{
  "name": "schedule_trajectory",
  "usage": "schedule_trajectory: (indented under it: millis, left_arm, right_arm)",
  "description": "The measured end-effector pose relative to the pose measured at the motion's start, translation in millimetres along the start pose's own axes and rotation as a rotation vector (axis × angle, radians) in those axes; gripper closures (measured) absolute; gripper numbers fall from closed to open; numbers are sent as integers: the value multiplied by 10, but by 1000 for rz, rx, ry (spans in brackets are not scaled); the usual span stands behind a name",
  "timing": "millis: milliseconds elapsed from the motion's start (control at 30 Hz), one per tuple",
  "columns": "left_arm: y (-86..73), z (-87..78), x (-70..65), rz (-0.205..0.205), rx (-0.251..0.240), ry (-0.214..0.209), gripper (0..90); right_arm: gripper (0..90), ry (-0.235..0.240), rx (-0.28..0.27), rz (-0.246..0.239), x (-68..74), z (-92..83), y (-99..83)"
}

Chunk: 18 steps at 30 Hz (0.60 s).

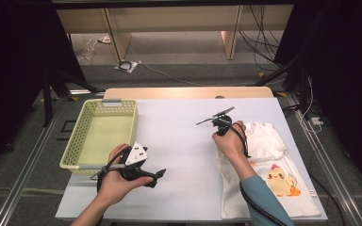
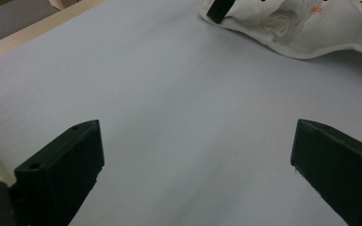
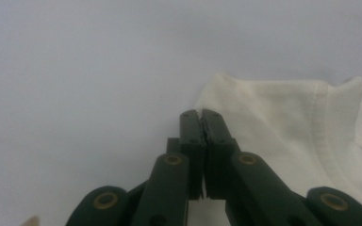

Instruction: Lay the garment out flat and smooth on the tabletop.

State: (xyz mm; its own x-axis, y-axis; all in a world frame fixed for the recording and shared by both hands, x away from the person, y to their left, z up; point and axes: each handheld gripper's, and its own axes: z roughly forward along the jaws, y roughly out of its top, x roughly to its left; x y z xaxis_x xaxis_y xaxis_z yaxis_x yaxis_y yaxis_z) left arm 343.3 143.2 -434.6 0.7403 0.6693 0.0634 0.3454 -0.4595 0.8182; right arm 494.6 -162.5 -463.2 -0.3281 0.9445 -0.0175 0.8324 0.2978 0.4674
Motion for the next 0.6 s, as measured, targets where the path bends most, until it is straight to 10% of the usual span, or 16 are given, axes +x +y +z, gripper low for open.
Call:
schedule_trajectory:
  millis: [367, 600]
  left_arm:
    - [-7, 21, 0, -3, -1, -3, 29]
    - [-3, 11, 3, -5, -4, -4, 29]
  right_arm:
    - [900, 41, -84, 117, -94, -60, 164]
    - [783, 89, -122, 102, -88, -24, 132]
